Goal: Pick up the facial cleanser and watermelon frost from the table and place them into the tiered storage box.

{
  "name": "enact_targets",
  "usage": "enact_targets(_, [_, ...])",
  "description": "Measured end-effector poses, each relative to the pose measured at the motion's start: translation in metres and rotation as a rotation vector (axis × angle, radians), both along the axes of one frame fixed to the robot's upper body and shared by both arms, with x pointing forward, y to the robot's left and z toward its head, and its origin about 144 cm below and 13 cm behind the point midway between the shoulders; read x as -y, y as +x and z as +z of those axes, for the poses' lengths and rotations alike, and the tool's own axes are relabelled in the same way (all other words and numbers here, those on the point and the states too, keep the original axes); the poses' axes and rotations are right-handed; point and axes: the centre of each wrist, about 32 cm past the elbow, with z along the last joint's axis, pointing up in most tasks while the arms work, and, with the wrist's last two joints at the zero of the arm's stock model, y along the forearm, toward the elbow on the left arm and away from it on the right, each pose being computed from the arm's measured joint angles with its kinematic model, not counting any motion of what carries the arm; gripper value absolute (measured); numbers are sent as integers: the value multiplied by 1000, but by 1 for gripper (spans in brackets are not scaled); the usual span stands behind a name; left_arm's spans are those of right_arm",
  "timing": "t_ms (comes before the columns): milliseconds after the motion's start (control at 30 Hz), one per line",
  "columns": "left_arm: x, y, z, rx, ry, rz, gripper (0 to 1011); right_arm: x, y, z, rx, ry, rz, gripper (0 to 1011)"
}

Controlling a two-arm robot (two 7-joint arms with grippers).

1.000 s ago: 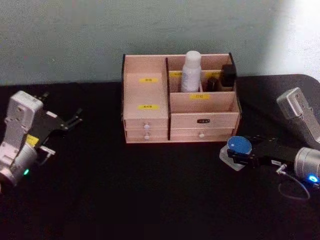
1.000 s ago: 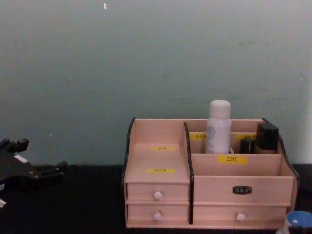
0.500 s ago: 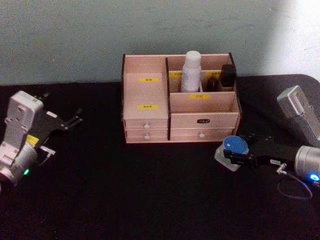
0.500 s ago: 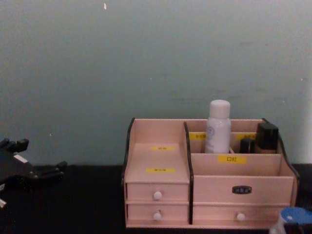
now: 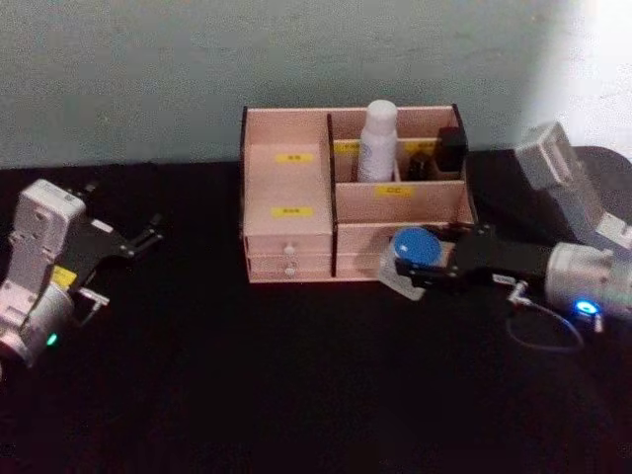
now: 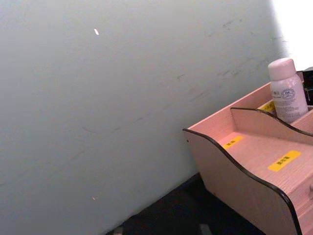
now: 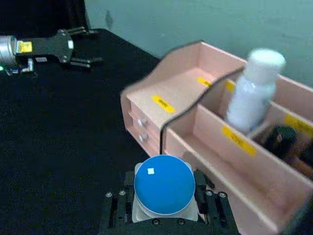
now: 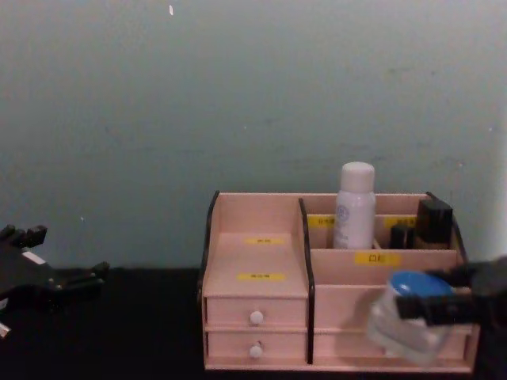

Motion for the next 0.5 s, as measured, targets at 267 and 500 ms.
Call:
enact_targets(267, [0,0,0,0,0,0,1001,-28,23,11,44,7,41,710])
enact_targets(500, [0,0,0,0,0,0,1001,-52,45,19,84,23,75,710])
